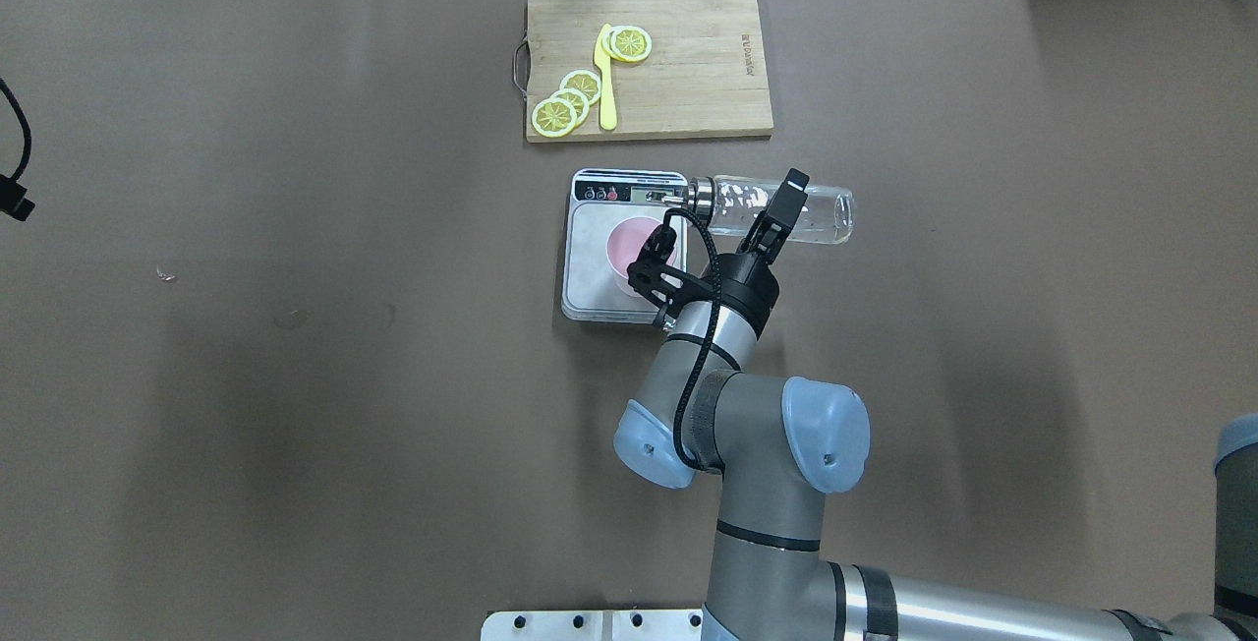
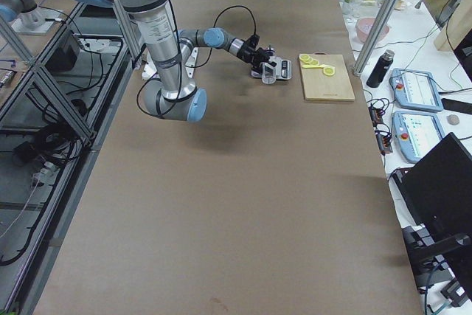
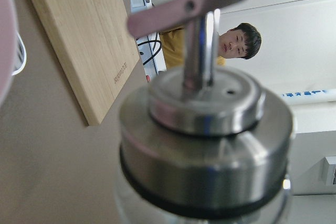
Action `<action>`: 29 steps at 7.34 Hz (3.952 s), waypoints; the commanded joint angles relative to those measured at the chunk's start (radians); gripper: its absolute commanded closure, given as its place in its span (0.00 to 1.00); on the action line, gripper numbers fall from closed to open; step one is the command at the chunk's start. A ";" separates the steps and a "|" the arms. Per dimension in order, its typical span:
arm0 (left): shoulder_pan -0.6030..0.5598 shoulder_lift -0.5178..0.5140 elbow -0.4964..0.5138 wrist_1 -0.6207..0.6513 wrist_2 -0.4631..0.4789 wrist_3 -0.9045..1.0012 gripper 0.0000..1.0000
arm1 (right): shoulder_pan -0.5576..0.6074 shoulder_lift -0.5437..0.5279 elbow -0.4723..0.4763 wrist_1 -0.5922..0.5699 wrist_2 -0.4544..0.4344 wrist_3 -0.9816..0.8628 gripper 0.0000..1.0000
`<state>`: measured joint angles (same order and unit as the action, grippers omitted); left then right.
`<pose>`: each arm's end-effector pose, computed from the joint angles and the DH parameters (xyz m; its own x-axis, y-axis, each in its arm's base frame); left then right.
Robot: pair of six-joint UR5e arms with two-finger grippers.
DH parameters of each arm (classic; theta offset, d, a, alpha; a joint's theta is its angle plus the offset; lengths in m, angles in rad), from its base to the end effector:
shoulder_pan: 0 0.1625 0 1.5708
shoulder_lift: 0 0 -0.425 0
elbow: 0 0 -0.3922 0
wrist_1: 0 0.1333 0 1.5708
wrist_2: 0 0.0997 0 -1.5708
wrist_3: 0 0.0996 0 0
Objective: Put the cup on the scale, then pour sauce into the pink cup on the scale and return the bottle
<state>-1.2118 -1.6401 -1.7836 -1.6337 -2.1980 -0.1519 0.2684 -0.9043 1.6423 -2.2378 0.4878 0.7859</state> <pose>0.1152 -0.5199 0.5195 0.7304 0.3316 -0.5971 -0.2227 0.9421 0.2507 -0.5735 -0.3872 0.2722 0.8110 -0.1205 -0.5726 0.5491 0.4949 0.6735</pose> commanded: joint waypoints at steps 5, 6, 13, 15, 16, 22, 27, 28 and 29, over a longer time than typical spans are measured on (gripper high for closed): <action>0.000 0.008 0.000 0.000 0.000 0.000 0.03 | 0.002 -0.001 -0.013 -0.023 -0.032 -0.007 1.00; 0.000 0.008 0.000 0.000 0.000 0.000 0.03 | 0.002 -0.002 -0.018 -0.023 -0.040 -0.007 1.00; 0.000 0.008 -0.002 0.000 0.000 0.000 0.03 | 0.024 -0.007 -0.010 -0.025 -0.083 -0.007 1.00; 0.000 0.008 -0.002 0.000 0.000 0.000 0.03 | 0.025 -0.008 -0.010 -0.025 -0.097 -0.007 1.00; 0.000 0.009 -0.002 0.000 0.000 0.000 0.03 | 0.025 -0.008 -0.009 -0.032 -0.100 -0.007 1.00; 0.000 0.014 0.000 0.000 0.000 0.000 0.03 | 0.017 -0.010 -0.009 -0.072 -0.124 -0.007 1.00; -0.002 0.016 0.000 0.000 -0.002 0.000 0.03 | 0.000 -0.024 -0.009 -0.074 -0.152 -0.007 1.00; -0.002 0.016 0.000 0.000 -0.002 0.000 0.03 | 0.000 -0.024 -0.009 -0.075 -0.153 -0.007 1.00; -0.002 0.016 0.000 0.000 -0.002 0.000 0.03 | 0.000 -0.024 -0.009 -0.075 -0.159 -0.007 1.00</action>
<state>-1.2133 -1.6245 -1.7840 -1.6337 -2.1995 -0.1519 0.2688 -0.9268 1.6337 -2.3126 0.3348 0.7793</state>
